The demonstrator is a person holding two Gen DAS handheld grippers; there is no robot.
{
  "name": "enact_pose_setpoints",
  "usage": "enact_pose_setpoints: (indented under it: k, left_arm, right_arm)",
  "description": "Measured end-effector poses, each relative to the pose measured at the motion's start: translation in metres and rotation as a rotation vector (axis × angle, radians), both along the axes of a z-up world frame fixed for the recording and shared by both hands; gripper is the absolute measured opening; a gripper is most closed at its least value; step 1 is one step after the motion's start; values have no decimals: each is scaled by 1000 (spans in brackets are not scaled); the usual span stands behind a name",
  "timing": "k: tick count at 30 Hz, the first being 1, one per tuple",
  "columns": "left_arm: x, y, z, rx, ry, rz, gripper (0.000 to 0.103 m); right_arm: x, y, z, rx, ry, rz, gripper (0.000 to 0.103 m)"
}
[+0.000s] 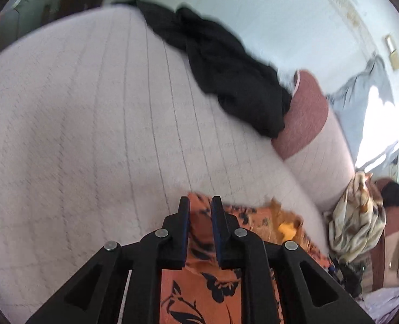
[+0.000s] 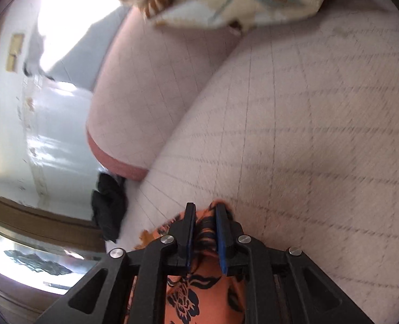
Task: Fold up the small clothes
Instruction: 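Lift the hem and fold it toward the gold collar with both grippers, then open both grippers and release the folded blouse onto the sofa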
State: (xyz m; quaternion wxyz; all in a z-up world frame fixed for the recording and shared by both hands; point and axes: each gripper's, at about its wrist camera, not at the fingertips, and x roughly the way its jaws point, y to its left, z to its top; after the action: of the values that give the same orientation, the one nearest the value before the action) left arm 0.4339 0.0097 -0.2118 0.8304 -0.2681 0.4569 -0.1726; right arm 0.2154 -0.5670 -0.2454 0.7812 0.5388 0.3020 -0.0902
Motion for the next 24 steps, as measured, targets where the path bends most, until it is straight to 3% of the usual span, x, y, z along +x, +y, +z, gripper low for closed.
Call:
enact_pose_setpoints:
  k: [2,4,6,9,12,13,15,17,20,22,24]
  left_arm:
    - [-8,17,19,-14,-54,77,27]
    - [-27,24,42,29,-93,125,34]
    - [-50,14,62,151,-131,102,40]
    - [-92,-20,70,381,-103,48,77]
    - [-143,-51,59,407,-135,-34,79]
    - [-153,-62,50,409,-130,-60,80]
    - [-162,-76,33,438,-105,-92,80]
    - [-156,-86,16,500,-90,-119,80]
    - [-143,-84,-6,590,-75,-84,79]
    - [-128,-78,-15,553,-10,-76,79]
    - [-118,-71,-12,513,-11,-62,79]
  right_arm:
    - [-21,-15,16,-22,-64,-80,28]
    - [-45,-21,38,-49,-103,-166,70]
    - [-55,-8,65,-158,-121,-127,70]
    - [-38,45,87,-261,-20,117,70]
    - [-17,116,84,-357,80,343,65]
    - [-7,145,78,-387,121,427,58]
    - [8,189,59,-399,185,549,44]
    - [30,227,40,-434,244,644,41]
    - [76,255,22,-559,275,666,41]
    - [118,251,24,-580,242,608,41]
    - [156,239,22,-573,257,523,41]
